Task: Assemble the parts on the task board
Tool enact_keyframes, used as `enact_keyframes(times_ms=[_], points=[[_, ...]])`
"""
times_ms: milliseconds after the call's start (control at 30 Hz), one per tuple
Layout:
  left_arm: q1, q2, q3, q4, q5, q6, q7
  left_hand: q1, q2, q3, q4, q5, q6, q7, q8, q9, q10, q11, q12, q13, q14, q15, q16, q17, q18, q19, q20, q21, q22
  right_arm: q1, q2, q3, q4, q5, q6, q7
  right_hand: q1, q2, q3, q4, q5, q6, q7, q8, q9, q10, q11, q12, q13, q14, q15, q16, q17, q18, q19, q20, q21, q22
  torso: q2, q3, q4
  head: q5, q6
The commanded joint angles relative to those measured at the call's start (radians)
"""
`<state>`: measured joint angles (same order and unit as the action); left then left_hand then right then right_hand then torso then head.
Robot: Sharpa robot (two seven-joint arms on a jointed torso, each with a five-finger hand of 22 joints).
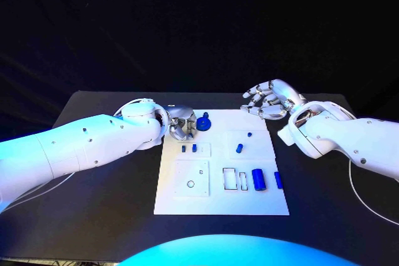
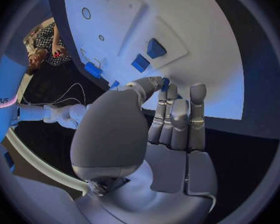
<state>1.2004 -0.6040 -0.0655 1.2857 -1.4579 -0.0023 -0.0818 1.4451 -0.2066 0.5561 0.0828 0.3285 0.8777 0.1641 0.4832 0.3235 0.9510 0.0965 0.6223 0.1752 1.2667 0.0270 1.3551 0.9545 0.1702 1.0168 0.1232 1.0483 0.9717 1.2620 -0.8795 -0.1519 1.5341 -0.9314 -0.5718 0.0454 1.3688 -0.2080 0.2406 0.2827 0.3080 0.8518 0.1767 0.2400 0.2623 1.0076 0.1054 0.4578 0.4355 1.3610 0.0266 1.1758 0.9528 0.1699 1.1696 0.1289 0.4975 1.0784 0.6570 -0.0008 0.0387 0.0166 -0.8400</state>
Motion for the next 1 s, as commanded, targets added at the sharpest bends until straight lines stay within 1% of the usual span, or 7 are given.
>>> enact_keyframes(times_ms=[33,167,267,533,733,867,1000], points=[[-0.003,0.004,-0.002,-0.002,0.007,0.025,0.001,-0.007,0.003,-0.004,-0.002,-0.005,0.008,0.0,-0.004,0.0,0.007,-0.002,-0.006,-0.002,0.006,0.0,0.005,-0.001,-0.005,0.005,0.001,0.003,0.001,-0.001,0.002,0.0,0.0,-0.003,-0.001,0.015,0.001,-0.003,0.005,0.002,0.005,0.0,0.009,0.004,0.001,0.002,0.0,-0.004,-0.001,-0.008,0.0,-0.006,0.001,0.006,-0.006,0.0,-0.002,0.0,0.0,-0.0003,0.0003,0.0,-0.001],[-0.004,0.007,-0.004,-0.007,0.008,0.024,0.001,-0.007,0.003,-0.004,-0.002,-0.006,0.008,0.0,-0.005,0.0,0.007,-0.002,-0.007,-0.002,0.006,0.0,0.005,-0.003,-0.005,0.005,0.001,0.003,0.001,-0.002,0.003,0.0,-0.001,-0.003,-0.001,0.015,0.001,-0.003,0.005,0.002,0.005,0.0,0.009,0.004,0.001,0.002,0.0,-0.004,-0.001,-0.008,0.0,-0.006,0.001,0.006,-0.006,0.0,-0.002,0.0,0.001,-0.0002,0.0001,-0.001,0.0],[-0.004,0.01,-0.004,-0.008,0.009,0.024,0.001,-0.008,0.002,-0.004,-0.002,-0.006,0.008,0.0,-0.005,0.0,0.008,-0.002,-0.007,-0.002,0.006,0.0,0.005,-0.003,-0.006,0.006,0.001,0.004,0.002,-0.002,0.003,0.0,-0.001,-0.003,0.0,0.015,0.001,-0.003,0.005,0.002,0.005,0.0,0.009,0.004,0.001,0.002,0.0,-0.004,-0.001,-0.008,0.0,-0.006,0.001,0.006,-0.006,0.0,-0.002,0.0,0.0,-0.0008,-0.001,0.0,-0.001],[-0.005,0.011,-0.005,-0.006,0.009,0.028,0.0,-0.005,0.004,-0.003,-0.004,-0.007,0.014,0.0,-0.005,0.0,0.015,-0.003,-0.01,-0.001,0.01,-0.001,0.008,0.004,-0.007,0.011,0.001,0.009,0.008,-0.003,0.003,0.0,-0.001,-0.003,-0.001,0.015,0.001,-0.003,0.005,0.002,0.005,0.0,0.009,0.004,0.001,0.002,0.0,-0.004,-0.001,-0.008,0.0,-0.006,0.001,0.006,-0.006,0.0,-0.002,0.0,0.0,0.0006,-0.0002,0.0,-0.003],[-0.005,0.011,-0.005,-0.009,0.008,0.03,-0.006,-0.005,0.004,-0.003,-0.004,-0.008,0.015,0.0,-0.005,0.001,0.017,-0.003,-0.01,-0.001,0.009,-0.001,0.008,0.003,-0.007,0.011,0.001,0.008,0.007,-0.004,0.004,0.0,-0.002,-0.003,-0.001,0.015,0.002,-0.002,0.008,0.001,0.005,0.0,0.008,0.007,0.001,0.006,0.0,-0.008,-0.009,-0.009,0.0,-0.009,-0.004,0.007,-0.007,0.0,-0.008,-0.002,0.0,0.0007,-0.0001,0.0,-0.003],[-0.005,0.012,-0.005,-0.013,0.007,0.041,-0.013,-0.006,0.002,-0.004,-0.004,-0.009,0.014,0.0,-0.008,0.0,0.016,-0.003,-0.014,-0.002,0.009,-0.001,0.009,0.003,-0.006,0.008,0.001,0.006,0.004,-0.004,0.003,0.0,-0.002,-0.003,-0.001,0.015,0.002,-0.002,0.008,0.001,0.005,0.0,0.008,0.007,0.001,0.006,0.0,-0.008,-0.009,-0.009,0.0,-0.009,-0.004,0.007,-0.007,0.0,-0.008,-0.002,0.0,0.0004,-0.0005,0.0,-0.003],[-0.005,0.014,-0.006,-0.016,0.007,0.053,-0.018,-0.014,-0.005,-0.007,-0.001,-0.009,0.007,0.0,-0.018,-0.003,0.014,-0.001,-0.028,-0.005,0.004,0.001,0.007,-0.003,-0.004,-0.001,0.003,-0.003,-0.005,-0.004,0.003,0.0,-0.002,-0.002,-0.001,0.015,0.002,-0.002,0.008,0.001,0.005,0.0,0.008,0.007,0.001,0.006,0.0,-0.008,-0.009,-0.009,0.0,-0.009,-0.004,0.007,-0.007,0.0,-0.008,-0.002,0.0,0.0,-0.0007,0.0,-0.003]])
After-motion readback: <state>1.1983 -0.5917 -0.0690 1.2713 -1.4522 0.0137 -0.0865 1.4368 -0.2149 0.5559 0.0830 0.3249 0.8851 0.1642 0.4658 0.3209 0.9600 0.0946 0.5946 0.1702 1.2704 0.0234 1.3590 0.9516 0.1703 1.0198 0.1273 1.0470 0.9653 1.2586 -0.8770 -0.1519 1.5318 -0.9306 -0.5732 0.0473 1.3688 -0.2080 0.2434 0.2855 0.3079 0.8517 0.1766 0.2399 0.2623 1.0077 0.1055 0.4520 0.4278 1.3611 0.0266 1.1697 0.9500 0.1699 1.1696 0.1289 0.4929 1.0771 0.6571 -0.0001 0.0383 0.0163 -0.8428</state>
